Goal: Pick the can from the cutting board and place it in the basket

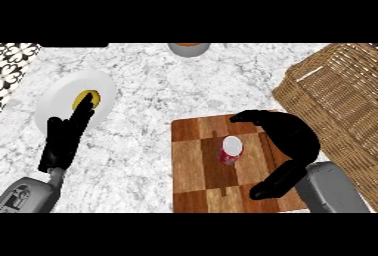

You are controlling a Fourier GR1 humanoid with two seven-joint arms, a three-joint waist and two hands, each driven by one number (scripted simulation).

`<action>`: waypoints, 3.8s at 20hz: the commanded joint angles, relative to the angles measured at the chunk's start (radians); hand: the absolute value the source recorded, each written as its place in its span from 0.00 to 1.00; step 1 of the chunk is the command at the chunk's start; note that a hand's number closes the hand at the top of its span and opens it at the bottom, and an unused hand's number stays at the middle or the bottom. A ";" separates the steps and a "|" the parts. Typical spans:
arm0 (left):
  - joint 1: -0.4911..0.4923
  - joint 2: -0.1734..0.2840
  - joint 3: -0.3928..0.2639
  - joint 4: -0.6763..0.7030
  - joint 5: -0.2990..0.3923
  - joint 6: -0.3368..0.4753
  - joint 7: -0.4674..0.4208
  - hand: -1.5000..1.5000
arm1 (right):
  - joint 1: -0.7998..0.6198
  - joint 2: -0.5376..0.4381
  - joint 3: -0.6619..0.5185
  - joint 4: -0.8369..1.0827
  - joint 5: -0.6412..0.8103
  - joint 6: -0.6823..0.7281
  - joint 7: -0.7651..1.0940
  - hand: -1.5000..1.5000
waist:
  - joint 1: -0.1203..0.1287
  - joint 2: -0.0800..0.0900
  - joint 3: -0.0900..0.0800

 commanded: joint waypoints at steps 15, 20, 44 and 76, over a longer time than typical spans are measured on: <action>-0.091 -0.026 0.019 0.054 -0.035 -0.015 0.051 0.50 | -0.256 -0.623 0.043 0.067 0.427 0.300 -0.176 0.00 | 0.010 0.004 -0.002; -0.119 -0.059 0.031 0.075 -0.022 -0.054 0.059 0.50 | -0.297 -0.609 0.097 0.134 0.449 0.263 -0.194 0.00 | 0.012 0.003 -0.003; -0.030 -0.110 0.147 0.057 -0.124 -0.121 0.026 0.50 | -0.285 -0.292 0.197 0.339 0.653 -0.009 -0.181 0.00 | 0.007 -0.001 -0.003; 0.003 -0.216 0.261 -0.012 -0.301 -0.234 0.094 0.50 | -0.298 -0.034 0.139 0.510 0.936 -0.013 -0.202 0.00 | 0.006 -0.002 -0.003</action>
